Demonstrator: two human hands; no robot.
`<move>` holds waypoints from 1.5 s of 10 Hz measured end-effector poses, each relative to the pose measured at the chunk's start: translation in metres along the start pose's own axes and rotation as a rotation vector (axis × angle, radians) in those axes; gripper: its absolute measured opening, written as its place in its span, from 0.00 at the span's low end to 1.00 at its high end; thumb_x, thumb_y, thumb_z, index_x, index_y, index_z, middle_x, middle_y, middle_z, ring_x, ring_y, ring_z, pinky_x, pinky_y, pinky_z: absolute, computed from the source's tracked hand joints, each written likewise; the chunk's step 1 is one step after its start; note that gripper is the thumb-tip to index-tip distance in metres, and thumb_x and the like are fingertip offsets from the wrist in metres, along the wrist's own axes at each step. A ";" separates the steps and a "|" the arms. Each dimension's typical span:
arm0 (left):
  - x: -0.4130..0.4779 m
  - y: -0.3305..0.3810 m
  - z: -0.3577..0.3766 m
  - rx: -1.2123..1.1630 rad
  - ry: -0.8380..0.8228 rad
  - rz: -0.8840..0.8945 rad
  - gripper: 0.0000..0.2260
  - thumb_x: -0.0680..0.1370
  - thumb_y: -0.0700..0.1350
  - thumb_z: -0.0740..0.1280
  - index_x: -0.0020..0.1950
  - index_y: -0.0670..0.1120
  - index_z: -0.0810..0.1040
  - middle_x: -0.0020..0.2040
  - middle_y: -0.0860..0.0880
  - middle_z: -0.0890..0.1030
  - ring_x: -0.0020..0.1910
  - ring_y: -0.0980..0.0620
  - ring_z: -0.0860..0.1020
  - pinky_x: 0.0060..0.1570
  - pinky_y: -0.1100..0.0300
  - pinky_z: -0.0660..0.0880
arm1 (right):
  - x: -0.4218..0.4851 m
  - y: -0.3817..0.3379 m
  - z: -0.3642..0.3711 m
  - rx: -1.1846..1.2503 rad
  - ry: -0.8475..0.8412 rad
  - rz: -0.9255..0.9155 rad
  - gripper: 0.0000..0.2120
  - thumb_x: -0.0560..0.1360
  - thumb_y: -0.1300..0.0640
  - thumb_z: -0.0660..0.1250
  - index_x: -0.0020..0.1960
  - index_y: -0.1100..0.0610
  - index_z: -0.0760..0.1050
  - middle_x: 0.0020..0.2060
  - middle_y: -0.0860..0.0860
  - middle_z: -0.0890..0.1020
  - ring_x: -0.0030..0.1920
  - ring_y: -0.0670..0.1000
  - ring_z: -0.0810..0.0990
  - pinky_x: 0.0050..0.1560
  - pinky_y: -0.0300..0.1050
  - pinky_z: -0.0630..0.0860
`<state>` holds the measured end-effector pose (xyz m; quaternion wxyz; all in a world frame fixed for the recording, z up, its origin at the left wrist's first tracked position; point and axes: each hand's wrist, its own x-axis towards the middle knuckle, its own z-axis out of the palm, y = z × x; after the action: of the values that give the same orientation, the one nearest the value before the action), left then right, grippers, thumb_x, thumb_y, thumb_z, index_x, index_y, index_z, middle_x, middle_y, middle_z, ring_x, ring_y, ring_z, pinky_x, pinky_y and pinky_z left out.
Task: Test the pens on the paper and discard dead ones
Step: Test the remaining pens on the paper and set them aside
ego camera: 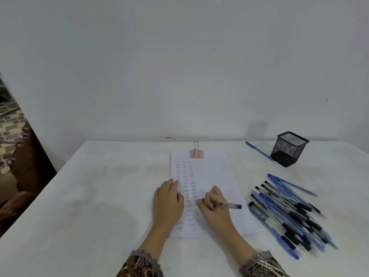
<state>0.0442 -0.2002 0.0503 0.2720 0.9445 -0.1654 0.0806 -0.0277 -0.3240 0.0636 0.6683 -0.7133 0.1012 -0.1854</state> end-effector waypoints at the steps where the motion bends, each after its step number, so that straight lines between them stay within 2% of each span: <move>1: 0.000 0.000 0.000 0.004 0.000 0.006 0.20 0.80 0.45 0.53 0.72 0.47 0.63 0.73 0.51 0.62 0.73 0.54 0.58 0.73 0.56 0.51 | -0.005 0.000 0.004 -0.045 0.033 -0.029 0.23 0.60 0.71 0.62 0.24 0.49 0.53 0.26 0.43 0.60 0.27 0.43 0.56 0.31 0.33 0.57; 2: 0.000 0.001 0.000 0.011 -0.001 0.000 0.20 0.80 0.45 0.53 0.73 0.47 0.62 0.74 0.51 0.61 0.73 0.54 0.57 0.73 0.57 0.50 | -0.003 -0.003 0.004 -0.018 0.035 0.001 0.19 0.57 0.68 0.60 0.23 0.50 0.52 0.24 0.43 0.59 0.28 0.43 0.57 0.31 0.32 0.58; 3: 0.000 0.001 0.000 0.013 0.001 0.002 0.20 0.80 0.45 0.53 0.73 0.47 0.61 0.74 0.51 0.61 0.73 0.54 0.56 0.73 0.57 0.49 | -0.003 -0.002 0.006 -0.036 0.004 0.031 0.22 0.60 0.72 0.60 0.23 0.51 0.53 0.24 0.42 0.60 0.28 0.43 0.57 0.31 0.33 0.56; 5: -0.001 0.001 -0.001 0.022 0.006 0.007 0.20 0.80 0.45 0.53 0.73 0.47 0.62 0.74 0.50 0.61 0.73 0.54 0.57 0.73 0.57 0.50 | -0.004 -0.003 0.007 -0.066 0.001 0.023 0.20 0.59 0.70 0.60 0.24 0.51 0.53 0.23 0.43 0.60 0.28 0.43 0.58 0.31 0.32 0.58; 6: 0.000 0.001 -0.001 0.014 0.005 0.008 0.20 0.80 0.45 0.53 0.73 0.46 0.62 0.74 0.50 0.61 0.73 0.54 0.57 0.73 0.57 0.50 | -0.004 -0.004 0.006 -0.085 0.006 0.033 0.23 0.61 0.74 0.60 0.24 0.51 0.53 0.23 0.42 0.60 0.28 0.45 0.57 0.30 0.34 0.57; 7: -0.001 0.001 -0.002 0.017 -0.002 0.006 0.20 0.80 0.45 0.52 0.73 0.47 0.61 0.74 0.51 0.61 0.73 0.54 0.56 0.73 0.57 0.49 | -0.003 -0.005 0.004 -0.105 0.065 0.027 0.25 0.62 0.75 0.61 0.22 0.51 0.54 0.23 0.42 0.59 0.28 0.44 0.58 0.30 0.32 0.59; 8: -0.001 0.000 -0.001 0.014 -0.001 0.008 0.20 0.80 0.45 0.53 0.73 0.47 0.61 0.74 0.51 0.61 0.73 0.54 0.57 0.73 0.58 0.49 | -0.003 -0.007 0.005 -0.122 0.040 0.007 0.22 0.60 0.71 0.61 0.22 0.51 0.54 0.21 0.42 0.60 0.28 0.44 0.58 0.31 0.30 0.61; 10: -0.001 0.000 -0.001 0.002 -0.005 0.006 0.20 0.80 0.45 0.53 0.73 0.47 0.62 0.74 0.51 0.61 0.73 0.54 0.57 0.73 0.57 0.49 | -0.003 -0.007 0.005 -0.116 0.060 0.021 0.24 0.61 0.73 0.61 0.22 0.50 0.53 0.21 0.42 0.58 0.28 0.44 0.57 0.34 0.29 0.60; 11: -0.001 -0.001 -0.001 -0.001 -0.005 0.003 0.20 0.80 0.45 0.53 0.73 0.47 0.62 0.74 0.50 0.61 0.73 0.53 0.57 0.73 0.57 0.49 | -0.002 -0.008 0.006 -0.119 0.036 0.021 0.23 0.63 0.74 0.60 0.25 0.51 0.53 0.20 0.42 0.57 0.28 0.45 0.56 0.44 0.33 0.48; 12: -0.001 -0.001 -0.001 -0.002 -0.014 -0.004 0.20 0.80 0.45 0.53 0.73 0.47 0.61 0.74 0.50 0.60 0.74 0.53 0.56 0.73 0.56 0.49 | -0.004 -0.010 0.005 -0.122 0.025 0.024 0.19 0.59 0.68 0.60 0.23 0.51 0.53 0.20 0.42 0.59 0.27 0.44 0.57 0.38 0.32 0.57; 13: -0.001 0.000 -0.002 -0.002 -0.017 -0.001 0.20 0.80 0.45 0.52 0.73 0.47 0.61 0.74 0.50 0.60 0.74 0.54 0.56 0.73 0.56 0.48 | -0.002 -0.008 0.004 -0.121 0.111 0.022 0.25 0.62 0.75 0.61 0.21 0.51 0.54 0.20 0.42 0.59 0.26 0.43 0.58 0.35 0.36 0.62; 14: -0.001 0.000 -0.002 -0.003 -0.017 0.001 0.20 0.80 0.45 0.53 0.73 0.47 0.61 0.74 0.50 0.60 0.74 0.54 0.56 0.73 0.57 0.48 | -0.002 -0.012 0.004 -0.166 0.083 0.010 0.24 0.63 0.76 0.59 0.25 0.51 0.54 0.20 0.41 0.58 0.26 0.44 0.57 0.46 0.43 0.71; 15: -0.001 0.000 -0.002 0.005 -0.022 0.001 0.20 0.80 0.45 0.52 0.73 0.47 0.61 0.74 0.50 0.60 0.74 0.54 0.56 0.73 0.57 0.49 | -0.002 -0.009 0.003 -0.138 0.101 0.015 0.25 0.64 0.76 0.60 0.24 0.50 0.54 0.20 0.41 0.58 0.28 0.45 0.59 0.41 0.33 0.68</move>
<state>0.0428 -0.1988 0.0519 0.2680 0.9459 -0.1684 0.0709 -0.0293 -0.3192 0.0717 0.6130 -0.7465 0.1529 -0.2087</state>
